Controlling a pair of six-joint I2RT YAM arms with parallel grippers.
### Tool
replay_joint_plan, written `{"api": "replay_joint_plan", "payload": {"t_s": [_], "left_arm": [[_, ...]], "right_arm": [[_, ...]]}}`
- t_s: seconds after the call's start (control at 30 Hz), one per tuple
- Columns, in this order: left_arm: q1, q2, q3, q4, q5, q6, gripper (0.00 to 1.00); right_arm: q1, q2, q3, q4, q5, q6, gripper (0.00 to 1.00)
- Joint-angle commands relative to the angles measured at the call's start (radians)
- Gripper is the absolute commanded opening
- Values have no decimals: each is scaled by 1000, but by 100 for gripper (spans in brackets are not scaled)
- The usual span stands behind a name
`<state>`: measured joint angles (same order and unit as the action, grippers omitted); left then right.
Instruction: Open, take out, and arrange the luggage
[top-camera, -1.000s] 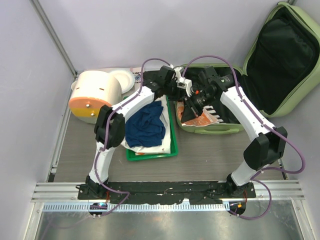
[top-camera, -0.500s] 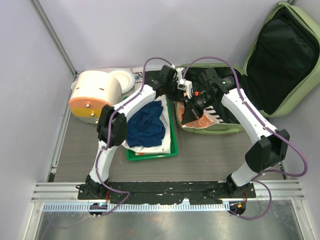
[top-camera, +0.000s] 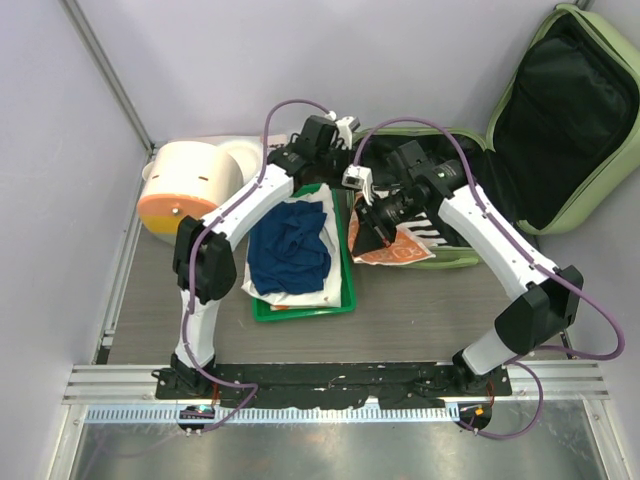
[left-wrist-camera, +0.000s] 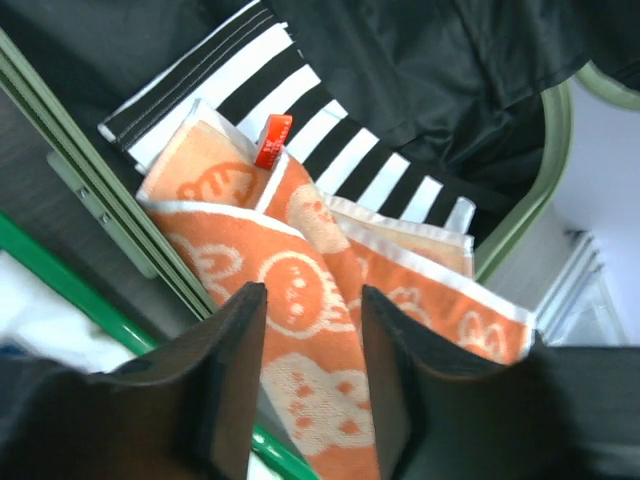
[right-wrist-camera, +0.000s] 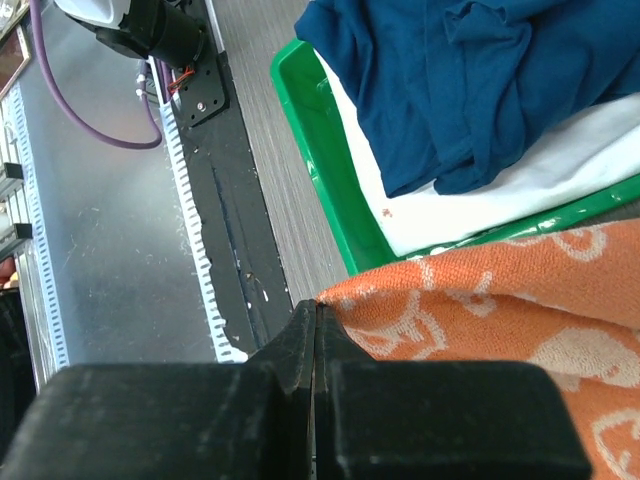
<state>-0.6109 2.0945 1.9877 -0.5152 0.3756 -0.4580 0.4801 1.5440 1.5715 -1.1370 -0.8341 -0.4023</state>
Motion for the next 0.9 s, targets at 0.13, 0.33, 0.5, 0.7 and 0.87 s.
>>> {"api": "replay_joint_plan", "payload": {"t_s": [0.13,0.33,0.5,0.7,0.87], "left_arm": [[-33,-13,100,-141,66,218,50],[-53,21,89,-178,104,236,37],[-61,68,121,-213,137,275,40],[-81,110,158,-321,80,357,41],[-95,118,160,-353,2,390,38]], "right_arm": [[23,2,-24,98,-11,37,1],[51,-27,-54,137,26,11,1],[77,-48,-97,160,95,-13,1],[112,-54,-129,166,101,-24,1],[129,-48,-137,171,102,-26,1]]}}
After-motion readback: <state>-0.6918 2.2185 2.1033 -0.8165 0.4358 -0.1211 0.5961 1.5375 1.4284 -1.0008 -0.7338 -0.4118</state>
